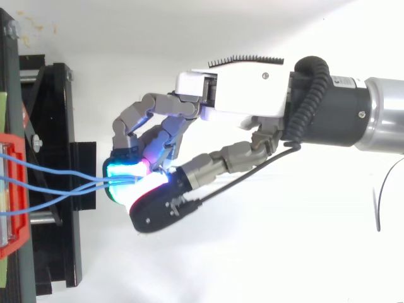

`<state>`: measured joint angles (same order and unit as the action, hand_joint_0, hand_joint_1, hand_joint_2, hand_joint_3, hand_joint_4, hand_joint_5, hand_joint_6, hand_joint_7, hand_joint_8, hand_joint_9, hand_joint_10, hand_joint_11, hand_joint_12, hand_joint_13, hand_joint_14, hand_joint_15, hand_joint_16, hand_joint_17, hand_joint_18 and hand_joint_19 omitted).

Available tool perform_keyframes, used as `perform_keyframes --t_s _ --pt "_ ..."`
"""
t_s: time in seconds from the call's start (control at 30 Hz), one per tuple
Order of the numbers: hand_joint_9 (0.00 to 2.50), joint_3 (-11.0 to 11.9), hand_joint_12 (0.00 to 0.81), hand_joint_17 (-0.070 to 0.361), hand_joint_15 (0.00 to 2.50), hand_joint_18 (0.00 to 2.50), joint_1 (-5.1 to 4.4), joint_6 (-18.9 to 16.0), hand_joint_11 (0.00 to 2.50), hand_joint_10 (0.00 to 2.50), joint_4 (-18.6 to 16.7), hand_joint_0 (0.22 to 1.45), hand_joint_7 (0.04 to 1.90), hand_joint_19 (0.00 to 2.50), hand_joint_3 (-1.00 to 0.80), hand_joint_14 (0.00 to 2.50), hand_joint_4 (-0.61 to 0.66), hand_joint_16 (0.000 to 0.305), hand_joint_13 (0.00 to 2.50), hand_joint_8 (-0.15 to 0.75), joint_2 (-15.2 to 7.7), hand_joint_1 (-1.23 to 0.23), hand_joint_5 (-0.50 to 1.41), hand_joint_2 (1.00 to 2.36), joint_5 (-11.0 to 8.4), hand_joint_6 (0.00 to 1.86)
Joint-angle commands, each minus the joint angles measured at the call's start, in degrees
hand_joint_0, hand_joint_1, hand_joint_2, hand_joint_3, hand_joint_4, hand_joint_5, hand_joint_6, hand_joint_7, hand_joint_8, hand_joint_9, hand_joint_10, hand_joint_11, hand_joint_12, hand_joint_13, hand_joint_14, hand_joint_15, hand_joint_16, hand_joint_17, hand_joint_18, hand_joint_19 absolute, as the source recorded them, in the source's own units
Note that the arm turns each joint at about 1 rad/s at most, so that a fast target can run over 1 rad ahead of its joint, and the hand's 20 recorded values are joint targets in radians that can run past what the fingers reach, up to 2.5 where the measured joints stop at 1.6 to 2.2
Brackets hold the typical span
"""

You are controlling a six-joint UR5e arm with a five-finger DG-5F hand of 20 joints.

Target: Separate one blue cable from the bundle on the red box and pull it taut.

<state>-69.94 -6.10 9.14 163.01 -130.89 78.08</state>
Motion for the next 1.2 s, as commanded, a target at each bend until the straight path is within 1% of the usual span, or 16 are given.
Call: perform_keyframes --t_s 0.0,0.07,0.13,0.2,0.27,0.3,0.37,0.43,0.6,0.63,0.67,0.73,0.9,1.03,1.1,1.17 --pt "0.97 0.0 0.392 0.113 0.51 0.80 0.21 -0.1 0.86 0.02 0.9 0.55 1.04 0.70 -0.50 0.01 0.17 0.050 0.77 0.362 0.1 -0.42 -0.16 1.00 0.50 0.83" --pt "0.99 0.0 0.391 0.113 0.51 0.79 0.30 -0.1 0.86 0.02 0.9 0.57 1.06 0.72 -0.48 0.01 0.14 0.050 0.77 0.364 0.1 -0.36 -0.14 1.00 0.76 0.80" --pt "0.99 0.0 0.389 0.112 0.51 0.78 0.38 -0.1 0.84 0.02 1.0 0.59 1.06 0.72 -0.44 0.02 0.15 0.050 0.77 0.361 0.1 -0.36 -0.13 1.00 1.11 0.79" --pt "1.00 0.0 0.387 0.112 0.51 0.78 0.47 -0.1 0.84 0.02 1.0 0.61 1.06 0.72 -0.39 0.02 0.16 0.050 0.77 0.361 0.1 -0.41 -0.13 1.01 1.46 0.77" --pt "1.00 0.0 0.390 0.112 0.51 0.78 0.73 -0.1 0.86 0.02 1.0 0.62 1.09 0.72 -0.30 0.01 0.17 0.050 0.77 0.360 0.1 -0.48 -0.12 1.01 1.90 0.73" --pt "1.00 0.0 0.391 0.112 0.50 0.78 0.82 -0.1 0.86 0.02 1.0 0.62 1.09 0.73 -0.29 0.01 0.16 0.050 0.77 0.361 0.1 -0.49 -0.12 1.01 1.99 0.73" --pt "1.02 0.0 0.404 0.119 0.50 0.83 1.09 -0.1 0.85 0.02 1.0 0.62 1.10 0.70 -0.20 0.01 0.19 0.053 0.80 0.376 0.3 -0.58 -0.11 1.01 2.08 0.70" --pt "1.03 0.0 0.412 0.124 0.51 0.87 1.26 0.1 0.87 0.02 1.0 0.62 1.12 0.69 -0.15 0.01 0.20 0.055 0.82 0.383 0.5 -0.63 -0.11 1.01 2.25 0.68" --pt "1.03 0.0 0.420 0.125 0.52 0.89 1.70 0.2 0.89 0.02 1.0 0.63 1.11 0.68 -0.09 0.01 0.20 0.056 0.84 0.381 1.4 -0.70 -0.11 1.01 1.99 0.67" --pt "1.03 0.0 0.420 0.126 0.51 0.89 1.70 0.3 0.89 0.02 1.0 0.63 1.13 0.67 -0.08 0.01 0.21 0.056 0.83 0.382 1.6 -0.72 -0.11 1.01 1.99 0.66" --pt "1.03 0.0 0.421 0.128 0.51 0.90 1.79 0.3 0.90 0.02 1.0 0.64 1.10 0.67 -0.05 0.01 0.20 0.057 0.84 0.384 1.9 -0.79 -0.12 1.01 1.99 0.68" --pt "1.03 0.0 0.422 0.128 0.52 0.90 2.23 0.9 0.90 0.02 1.0 0.64 1.08 0.67 -0.03 0.01 0.20 0.057 0.84 0.383 2.1 -0.81 -0.13 1.01 1.90 0.71" --pt "1.01 0.0 0.418 0.127 0.51 0.89 2.84 1.0 0.93 0.02 1.0 0.64 0.98 0.65 -0.04 0.01 0.22 0.057 0.82 0.380 2.6 -0.82 -0.15 1.01 1.81 0.78" --pt "0.96 0.0 0.398 0.119 0.53 0.85 3.02 1.6 0.96 0.02 1.2 0.66 0.92 0.66 -0.10 0.01 0.22 0.053 0.79 0.358 3.0 -0.84 -0.16 1.01 1.81 0.81" --pt "0.94 0.0 0.386 0.113 0.53 0.83 3.02 1.8 0.96 0.02 1.6 0.66 0.98 0.68 -0.15 0.02 0.20 0.050 0.78 0.346 3.4 -0.86 -0.17 1.02 1.99 0.82" --pt "0.94 0.0 0.377 0.109 0.53 0.82 3.02 2.0 0.96 0.02 2.0 0.67 0.96 0.68 -0.20 0.02 0.19 0.049 0.77 0.341 3.4 -0.89 -0.18 1.02 1.99 0.84"
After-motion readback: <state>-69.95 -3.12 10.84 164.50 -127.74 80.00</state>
